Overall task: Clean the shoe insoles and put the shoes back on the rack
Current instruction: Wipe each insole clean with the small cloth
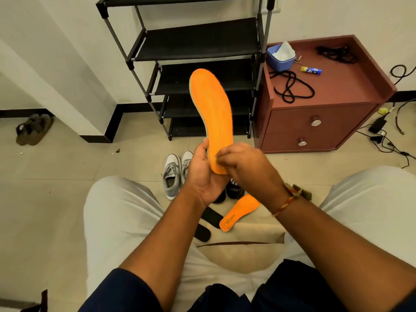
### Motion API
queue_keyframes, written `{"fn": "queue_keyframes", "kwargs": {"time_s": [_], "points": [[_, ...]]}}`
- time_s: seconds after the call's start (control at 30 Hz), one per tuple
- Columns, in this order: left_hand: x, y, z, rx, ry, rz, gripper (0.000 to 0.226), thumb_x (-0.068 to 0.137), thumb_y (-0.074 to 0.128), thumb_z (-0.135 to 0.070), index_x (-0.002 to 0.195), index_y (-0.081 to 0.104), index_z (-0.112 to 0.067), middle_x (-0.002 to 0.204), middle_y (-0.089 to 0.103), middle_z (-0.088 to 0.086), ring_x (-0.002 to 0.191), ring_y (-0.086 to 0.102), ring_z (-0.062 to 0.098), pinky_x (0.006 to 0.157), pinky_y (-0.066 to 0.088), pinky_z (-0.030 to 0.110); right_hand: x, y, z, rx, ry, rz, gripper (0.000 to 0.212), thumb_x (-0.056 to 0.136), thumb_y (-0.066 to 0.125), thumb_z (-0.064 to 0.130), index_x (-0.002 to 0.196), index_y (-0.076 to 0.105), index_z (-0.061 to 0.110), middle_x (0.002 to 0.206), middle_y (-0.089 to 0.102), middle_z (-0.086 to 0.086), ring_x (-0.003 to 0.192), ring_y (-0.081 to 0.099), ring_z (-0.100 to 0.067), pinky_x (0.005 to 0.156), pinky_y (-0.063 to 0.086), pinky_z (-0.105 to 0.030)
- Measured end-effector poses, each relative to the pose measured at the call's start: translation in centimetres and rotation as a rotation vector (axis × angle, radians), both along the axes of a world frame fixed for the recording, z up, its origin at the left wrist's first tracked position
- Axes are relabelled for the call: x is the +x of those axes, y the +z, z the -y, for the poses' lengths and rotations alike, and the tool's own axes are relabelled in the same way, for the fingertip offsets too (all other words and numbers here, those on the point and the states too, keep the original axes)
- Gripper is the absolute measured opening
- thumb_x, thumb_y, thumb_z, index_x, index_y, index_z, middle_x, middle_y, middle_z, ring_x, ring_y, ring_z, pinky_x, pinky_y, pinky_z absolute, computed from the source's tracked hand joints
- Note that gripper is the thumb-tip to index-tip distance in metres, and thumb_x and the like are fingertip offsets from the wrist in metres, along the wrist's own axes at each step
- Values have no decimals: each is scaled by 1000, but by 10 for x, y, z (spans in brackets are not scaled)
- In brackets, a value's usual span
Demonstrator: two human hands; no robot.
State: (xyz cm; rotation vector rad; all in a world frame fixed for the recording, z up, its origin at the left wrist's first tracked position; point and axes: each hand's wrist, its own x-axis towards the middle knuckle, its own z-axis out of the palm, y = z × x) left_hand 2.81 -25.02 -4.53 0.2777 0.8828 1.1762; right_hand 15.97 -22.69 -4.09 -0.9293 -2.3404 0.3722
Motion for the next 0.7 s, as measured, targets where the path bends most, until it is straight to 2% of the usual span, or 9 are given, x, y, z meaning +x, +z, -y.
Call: {"fn": "queue_keyframes", "kwargs": {"time_s": [0.07, 0.13, 0.2, 0.3, 0.37, 0.43, 0.47, 0.6, 0.7], "points": [[6, -1, 2, 28, -37, -8, 55, 104, 31, -49, 129, 62, -9, 118, 65, 16, 100, 63, 25, 88, 50, 39, 9, 4, -13, 34, -108, -55, 15, 79, 68, 6, 91, 78, 9, 101, 74, -6, 93, 68, -30, 81, 57, -37], [9, -1, 2, 39, -64, -15, 52, 104, 33, -49, 126, 61, -11, 112, 62, 14, 91, 60, 23, 72, 47, 34, 16, 7, -19, 51, -191, -116, 16, 84, 65, 10, 95, 77, 8, 104, 73, -8, 96, 67, -30, 85, 55, -37], [10, -1, 3, 31, -80, -28, 51, 104, 33, -49, 124, 61, -12, 111, 61, 14, 91, 59, 23, 68, 47, 33, 17, 7, -19, 66, -232, -156, 16, 87, 65, 8, 97, 77, 7, 105, 73, -9, 98, 67, -29, 88, 54, -37], [10, -3, 3, 15, -84, -30, 53, 103, 33, -50, 126, 62, -11, 115, 63, 16, 101, 61, 26, 87, 49, 39, 9, 6, -10, 14, -184, -219, 14, 86, 69, 6, 97, 77, 9, 104, 73, -5, 98, 68, -21, 88, 56, -37], [7, -2, 2, 1, -73, -31, 56, 102, 34, -51, 131, 57, -9, 117, 60, 18, 113, 58, 29, 107, 42, 43, 0, 5, 1, -55, -104, -230, 16, 86, 69, 6, 99, 77, 12, 103, 73, -1, 98, 67, -15, 89, 55, -34], [2, -2, 0, -7, -31, -55, 61, 102, 36, -53, 130, 55, -2, 125, 57, 21, 122, 53, 31, 119, 33, 45, -8, 2, 9, -107, -16, -231, 20, 85, 68, 3, 99, 77, 12, 103, 74, 0, 98, 67, -14, 90, 55, -35], [-2, -2, -1, -10, -3, -75, 66, 102, 36, -55, 126, 60, 1, 126, 61, 19, 121, 56, 30, 120, 34, 44, -10, 0, 12, -126, 21, -227, 21, 85, 67, 2, 99, 77, 12, 103, 73, 1, 98, 67, -14, 90, 55, -35], [-8, 0, -2, 6, 36, -117, 74, 102, 31, -62, 98, 82, -8, 109, 73, 13, 109, 68, 23, 111, 45, 41, -6, -1, 10, -127, 92, -152, 18, 86, 71, 4, 99, 77, 14, 102, 73, 2, 98, 66, -12, 91, 55, -32], [-5, -1, 0, 15, 0, -70, 69, 103, 31, -59, 118, 74, -7, 122, 68, 16, 119, 62, 28, 113, 41, 45, -1, 3, 3, -18, 52, -52, 16, 83, 68, 4, 96, 75, 12, 98, 72, -4, 92, 67, -25, 81, 57, -40]]}}
